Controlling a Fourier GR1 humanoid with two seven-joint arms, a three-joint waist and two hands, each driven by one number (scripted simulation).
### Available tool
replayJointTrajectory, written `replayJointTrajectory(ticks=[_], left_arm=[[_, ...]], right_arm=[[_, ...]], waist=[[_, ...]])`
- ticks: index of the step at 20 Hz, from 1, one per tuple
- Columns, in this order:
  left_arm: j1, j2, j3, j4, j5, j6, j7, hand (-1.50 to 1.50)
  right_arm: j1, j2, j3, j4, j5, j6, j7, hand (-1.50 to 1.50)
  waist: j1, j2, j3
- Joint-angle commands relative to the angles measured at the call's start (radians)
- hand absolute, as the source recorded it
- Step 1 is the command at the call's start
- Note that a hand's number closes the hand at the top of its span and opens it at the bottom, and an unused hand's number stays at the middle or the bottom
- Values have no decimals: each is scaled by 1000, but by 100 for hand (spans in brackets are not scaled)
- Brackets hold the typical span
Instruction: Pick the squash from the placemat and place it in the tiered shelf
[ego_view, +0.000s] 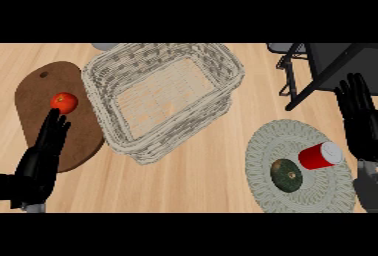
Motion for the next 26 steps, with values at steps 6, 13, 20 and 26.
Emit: replayJointTrajectory(ticks=[6,13,20,26], left_arm=[[33,33,36,152,69,-23,239,0],[-34,-44,-29,244,77,-79,264,0],[-49,-41,-29,214,68,-89,289,0],[-85,-50,-11,288,51,-89,273,0]], right_arm=[[263,-191,-184,-146,123,-88,-173,150],[554,-146,-248,-35,99,-34,-183,-150],[762,-201,-173,-257,166,124,-222,-150],[838,-299,-179,-558,208,109,43,-150]], waist=[[-103,-47,-5],[-28,-39,-3],[-25,-41,-4],[-19,-37,-6]])
